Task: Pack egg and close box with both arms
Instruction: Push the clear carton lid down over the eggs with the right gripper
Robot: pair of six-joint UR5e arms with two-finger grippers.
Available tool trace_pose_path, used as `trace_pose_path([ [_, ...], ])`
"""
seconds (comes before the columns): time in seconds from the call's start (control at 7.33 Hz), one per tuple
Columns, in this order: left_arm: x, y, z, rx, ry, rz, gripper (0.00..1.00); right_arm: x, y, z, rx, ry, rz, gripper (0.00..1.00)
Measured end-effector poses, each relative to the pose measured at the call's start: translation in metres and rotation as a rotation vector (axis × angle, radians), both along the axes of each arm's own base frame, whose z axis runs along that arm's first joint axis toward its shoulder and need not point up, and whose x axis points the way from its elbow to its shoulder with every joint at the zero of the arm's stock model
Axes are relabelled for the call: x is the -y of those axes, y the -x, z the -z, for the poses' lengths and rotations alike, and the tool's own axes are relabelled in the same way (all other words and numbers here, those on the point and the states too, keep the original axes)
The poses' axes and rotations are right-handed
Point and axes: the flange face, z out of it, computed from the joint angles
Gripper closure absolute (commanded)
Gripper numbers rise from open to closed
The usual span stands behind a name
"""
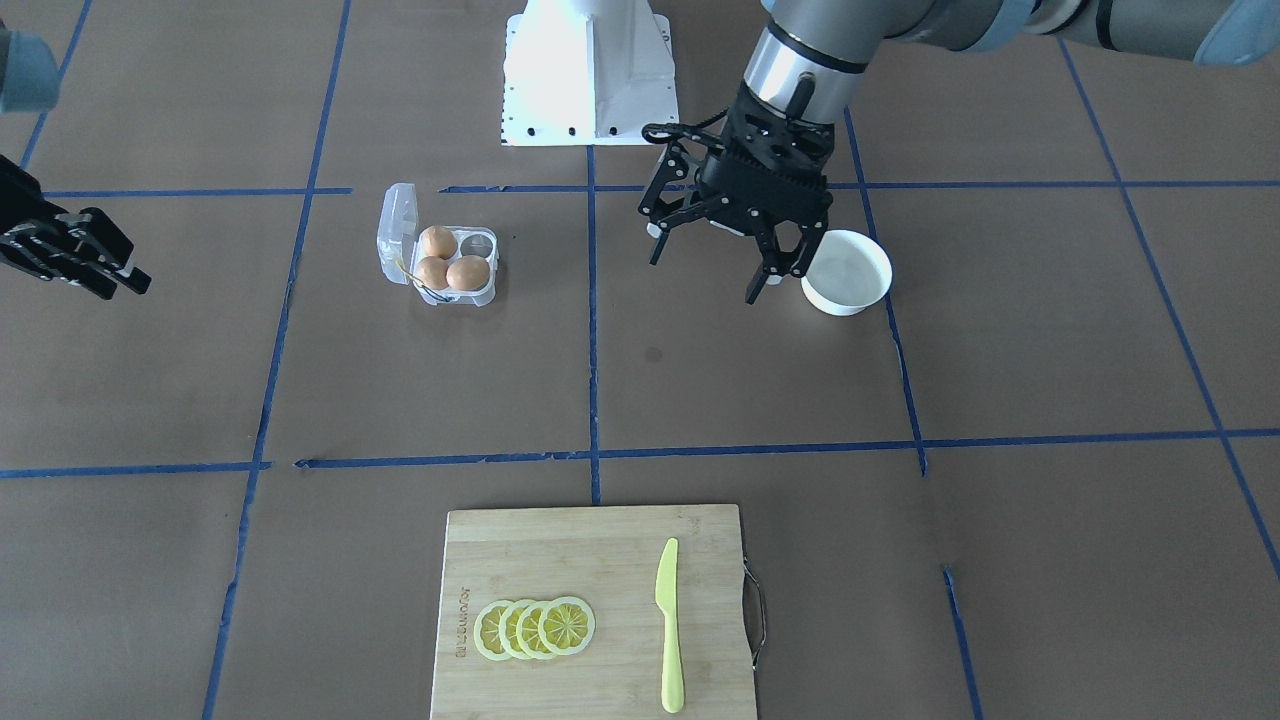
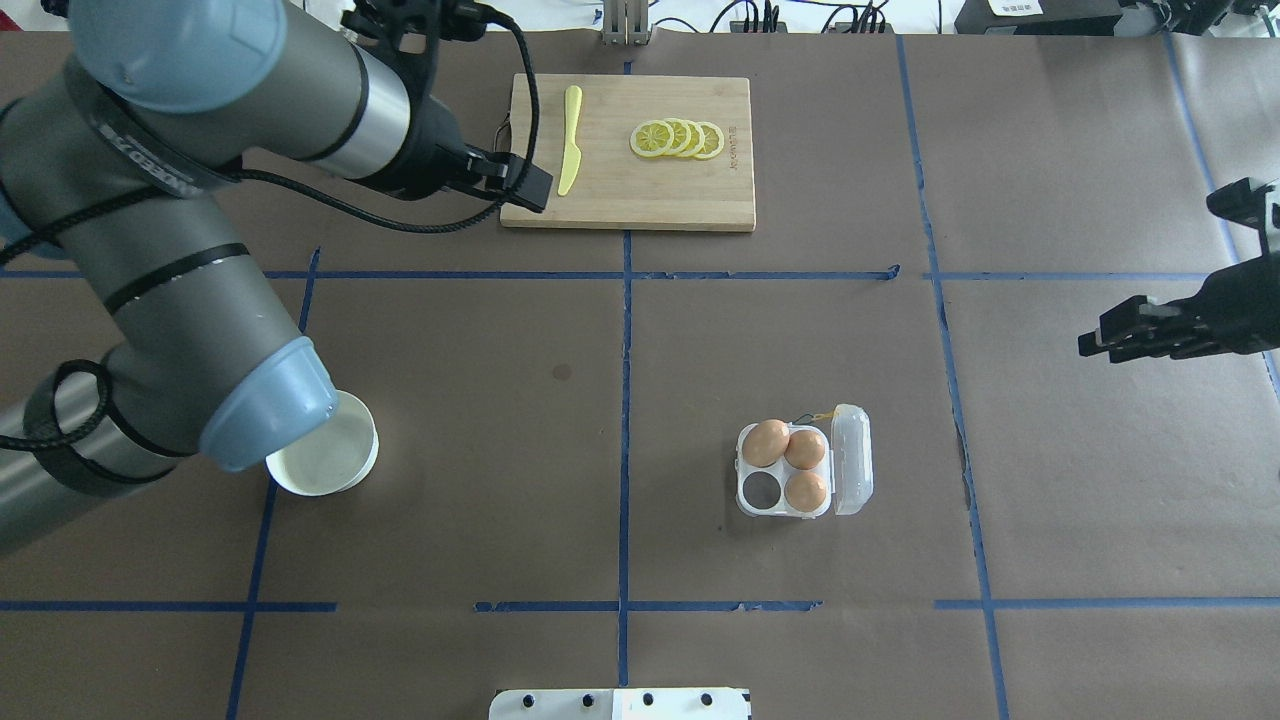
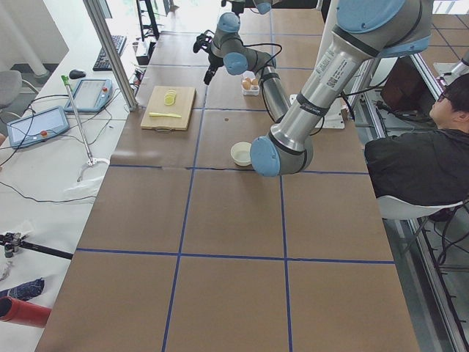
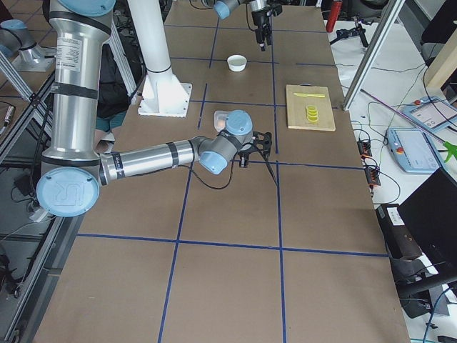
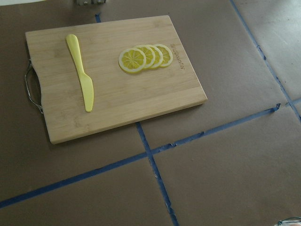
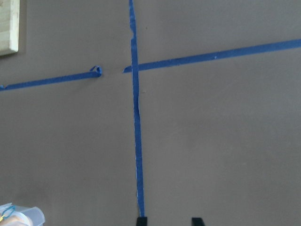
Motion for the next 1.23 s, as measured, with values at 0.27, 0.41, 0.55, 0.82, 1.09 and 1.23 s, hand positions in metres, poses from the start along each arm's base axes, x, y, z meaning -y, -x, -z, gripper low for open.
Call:
trace_pose_path([
  [0.27, 0.013, 0.051, -0.022, 0.051, -0.057, 0.007, 0.00, -0.035, 0.063, 0.026, 0.014, -0.002, 0.069, 1.00],
  [0.41, 0.019, 0.067, -0.033, 0.078, -0.078, 0.010, 0.00, -0.051, 0.092, 0.042, 0.030, -0.014, 0.109, 1.00],
  [0.55, 0.023, 0.078, -0.042, 0.099, -0.091, 0.009, 0.00, -0.063, 0.121, 0.058, 0.042, -0.025, 0.129, 1.00],
  [0.82, 0.027, 0.089, -0.057, 0.122, -0.092, 0.003, 0.00, -0.070, 0.178, 0.101, 0.070, -0.055, 0.146, 1.00],
  [1.09, 0.028, 0.092, -0.069, 0.138, -0.093, -0.006, 0.00, -0.057, 0.235, 0.176, 0.084, -0.068, 0.164, 1.00],
  [1.23, 0.027, 0.092, -0.077, 0.152, -0.097, -0.016, 0.00, -0.049, 0.263, 0.218, 0.085, -0.074, 0.168, 1.00],
])
